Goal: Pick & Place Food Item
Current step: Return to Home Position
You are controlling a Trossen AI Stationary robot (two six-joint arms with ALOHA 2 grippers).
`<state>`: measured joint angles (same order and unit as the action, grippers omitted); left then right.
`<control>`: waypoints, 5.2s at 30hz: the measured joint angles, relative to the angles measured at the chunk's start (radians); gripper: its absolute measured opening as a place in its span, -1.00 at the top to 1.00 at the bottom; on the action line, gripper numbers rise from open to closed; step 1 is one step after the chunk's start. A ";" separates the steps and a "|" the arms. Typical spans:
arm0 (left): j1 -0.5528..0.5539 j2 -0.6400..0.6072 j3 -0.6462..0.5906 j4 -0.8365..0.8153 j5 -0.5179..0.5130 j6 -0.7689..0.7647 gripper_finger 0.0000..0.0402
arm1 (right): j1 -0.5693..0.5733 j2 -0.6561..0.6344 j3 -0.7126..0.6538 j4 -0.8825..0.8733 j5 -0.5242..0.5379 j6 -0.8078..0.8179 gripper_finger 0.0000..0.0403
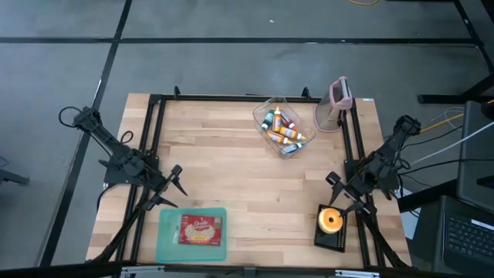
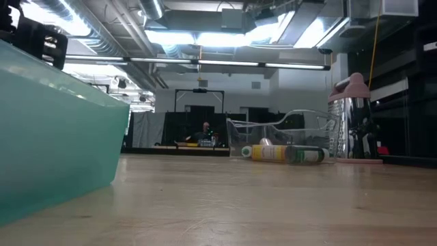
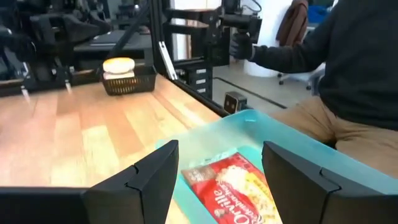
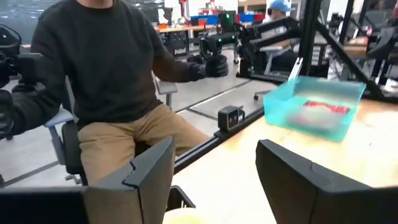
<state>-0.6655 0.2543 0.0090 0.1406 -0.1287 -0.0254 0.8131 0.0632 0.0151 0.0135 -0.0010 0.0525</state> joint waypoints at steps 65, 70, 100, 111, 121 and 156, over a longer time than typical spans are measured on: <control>0.401 -0.254 0.000 -0.052 0.168 -0.093 -0.11 | -0.563 -0.064 0.002 0.060 0.030 0.040 -0.10; 0.603 -0.254 0.000 -0.056 0.161 -0.093 -0.11 | -0.681 -0.064 0.002 0.059 0.067 0.039 -0.10; 1.799 -0.251 0.000 -0.064 0.117 -0.093 -0.11 | -0.734 -0.063 0.002 0.053 0.098 0.040 -0.10; 1.841 -0.251 0.000 -0.063 0.037 -0.093 -0.11 | -0.734 -0.063 0.002 0.053 0.098 0.040 -0.10; 1.839 -0.250 0.000 -0.063 0.037 -0.093 -0.11 | -0.734 -0.063 0.002 0.053 0.098 0.040 -0.10; 1.839 -0.250 0.000 -0.063 0.036 -0.093 -0.11 | -0.734 -0.063 0.002 0.053 0.098 0.038 -0.10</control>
<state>1.1736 0.0044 0.0090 0.0780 -0.0925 -0.1183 0.0795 -0.0002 0.0166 0.0662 0.0971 0.0906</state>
